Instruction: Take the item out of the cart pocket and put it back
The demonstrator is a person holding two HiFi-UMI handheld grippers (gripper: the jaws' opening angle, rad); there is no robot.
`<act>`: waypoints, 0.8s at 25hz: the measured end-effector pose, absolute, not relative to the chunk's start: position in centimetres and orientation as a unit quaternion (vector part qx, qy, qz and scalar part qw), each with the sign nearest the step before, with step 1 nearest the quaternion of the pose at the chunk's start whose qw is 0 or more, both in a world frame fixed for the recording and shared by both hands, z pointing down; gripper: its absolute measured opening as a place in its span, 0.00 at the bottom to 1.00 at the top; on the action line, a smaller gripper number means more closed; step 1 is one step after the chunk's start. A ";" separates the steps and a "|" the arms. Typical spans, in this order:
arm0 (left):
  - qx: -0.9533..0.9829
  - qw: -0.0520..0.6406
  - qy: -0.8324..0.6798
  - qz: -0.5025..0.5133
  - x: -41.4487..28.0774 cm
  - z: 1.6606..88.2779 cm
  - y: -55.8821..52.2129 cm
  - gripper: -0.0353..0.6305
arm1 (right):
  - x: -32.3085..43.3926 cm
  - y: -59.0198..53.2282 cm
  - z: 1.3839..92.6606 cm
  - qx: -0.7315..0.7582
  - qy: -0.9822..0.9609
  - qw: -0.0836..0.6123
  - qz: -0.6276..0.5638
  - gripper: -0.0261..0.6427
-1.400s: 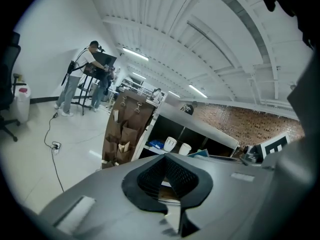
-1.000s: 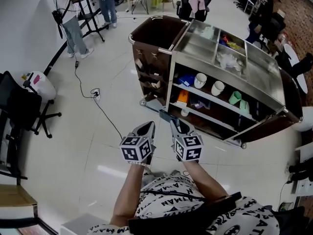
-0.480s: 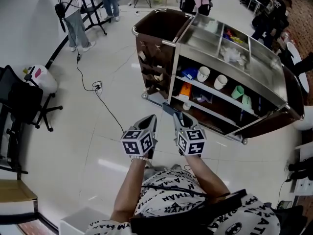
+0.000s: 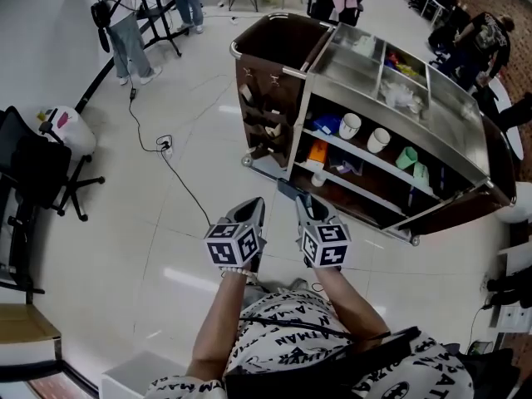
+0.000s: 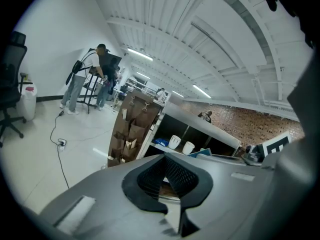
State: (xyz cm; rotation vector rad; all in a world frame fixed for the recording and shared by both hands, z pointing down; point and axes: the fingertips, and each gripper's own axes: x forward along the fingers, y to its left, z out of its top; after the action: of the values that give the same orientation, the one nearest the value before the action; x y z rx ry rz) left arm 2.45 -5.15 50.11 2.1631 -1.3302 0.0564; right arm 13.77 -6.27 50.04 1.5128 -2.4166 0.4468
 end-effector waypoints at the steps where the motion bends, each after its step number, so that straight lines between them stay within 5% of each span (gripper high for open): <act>1: 0.814 0.297 -0.499 0.023 2.1 50.2 -5.2 0.05 | 13.5 -6.3 50.2 0.521 -0.830 0.128 0.154 0.18; 20: 0.828 0.288 -0.478 0.045 -5.5 51.2 -8.4 0.05 | 5.9 -12.4 49.5 0.554 -0.814 0.125 0.122 0.18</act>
State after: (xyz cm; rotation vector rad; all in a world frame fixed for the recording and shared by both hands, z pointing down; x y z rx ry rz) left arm -5.47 -8.38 51.19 2.2123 -1.2778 0.1214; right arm 5.87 -12.43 49.51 1.6144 -2.3716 0.3551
